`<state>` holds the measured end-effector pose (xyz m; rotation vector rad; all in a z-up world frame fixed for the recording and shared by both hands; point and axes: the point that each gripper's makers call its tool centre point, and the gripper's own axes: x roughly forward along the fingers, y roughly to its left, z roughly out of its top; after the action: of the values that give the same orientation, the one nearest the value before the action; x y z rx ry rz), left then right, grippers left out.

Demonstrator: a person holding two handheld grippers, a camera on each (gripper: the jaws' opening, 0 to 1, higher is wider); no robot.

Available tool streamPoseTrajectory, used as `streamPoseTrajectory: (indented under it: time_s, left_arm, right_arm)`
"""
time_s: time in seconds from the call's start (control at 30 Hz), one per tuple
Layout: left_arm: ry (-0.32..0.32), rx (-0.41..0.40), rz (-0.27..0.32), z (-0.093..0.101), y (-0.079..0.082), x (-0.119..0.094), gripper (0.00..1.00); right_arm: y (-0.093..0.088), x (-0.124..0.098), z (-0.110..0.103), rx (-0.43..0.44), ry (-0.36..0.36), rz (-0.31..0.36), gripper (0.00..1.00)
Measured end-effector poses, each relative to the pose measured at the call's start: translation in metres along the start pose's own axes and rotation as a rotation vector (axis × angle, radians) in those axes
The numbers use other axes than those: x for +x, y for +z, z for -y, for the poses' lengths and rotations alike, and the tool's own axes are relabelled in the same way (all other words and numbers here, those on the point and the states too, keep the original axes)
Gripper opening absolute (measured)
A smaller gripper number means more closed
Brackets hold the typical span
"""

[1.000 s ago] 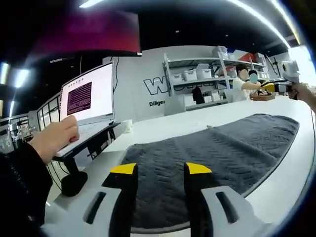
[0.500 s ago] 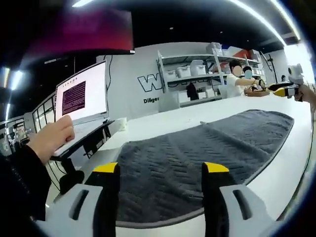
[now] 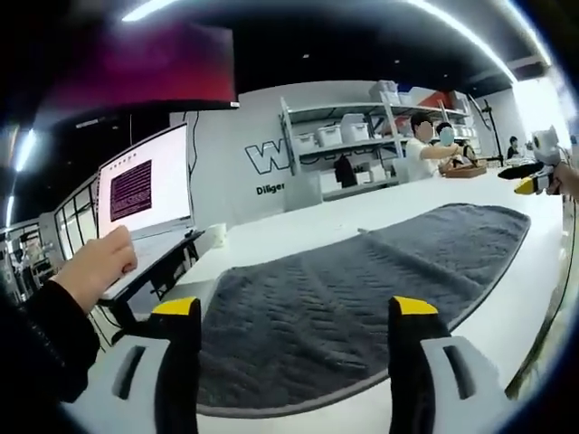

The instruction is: Open the folded towel by lifting each exposed corner and separating the folded layers until the towel lies flat within the target outline without major curled edges

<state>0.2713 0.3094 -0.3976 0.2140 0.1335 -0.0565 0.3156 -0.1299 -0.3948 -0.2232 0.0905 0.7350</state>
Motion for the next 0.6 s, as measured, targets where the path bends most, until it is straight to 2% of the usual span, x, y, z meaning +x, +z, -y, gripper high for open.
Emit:
streamPoseTrajectory:
  time_s: [0.07, 0.1, 0.17, 0.33, 0.5, 0.6]
  left_arm:
    - [-0.022, 0.001, -0.012, 0.004, -0.001, -0.001, 0.89]
    - [-0.021, 0.006, -0.008, 0.005, -0.001, -0.003, 0.89]
    - [-0.023, 0.011, -0.008, 0.006, -0.001, -0.004, 0.89]
    - [-0.051, 0.001, 0.008, 0.013, 0.003, -0.006, 0.91]
    - [-0.071, 0.003, 0.025, 0.019, 0.01, -0.008, 0.94]
    - [-0.076, 0.002, 0.036, 0.02, 0.014, -0.01, 0.95]
  right_arm:
    - [-0.007, -0.005, 0.0, 0.001, -0.011, -0.023, 0.78]
    - [-0.014, -0.011, 0.003, 0.013, -0.05, -0.046, 0.82]
    - [-0.019, -0.014, 0.004, 0.007, -0.059, -0.061, 0.9]
    - [-0.025, -0.029, 0.003, 0.061, -0.074, -0.063, 0.92]
    - [-0.026, -0.038, 0.005, 0.079, -0.094, -0.062, 0.99]
    - [-0.028, -0.042, 0.006, 0.091, -0.102, -0.07, 0.99]
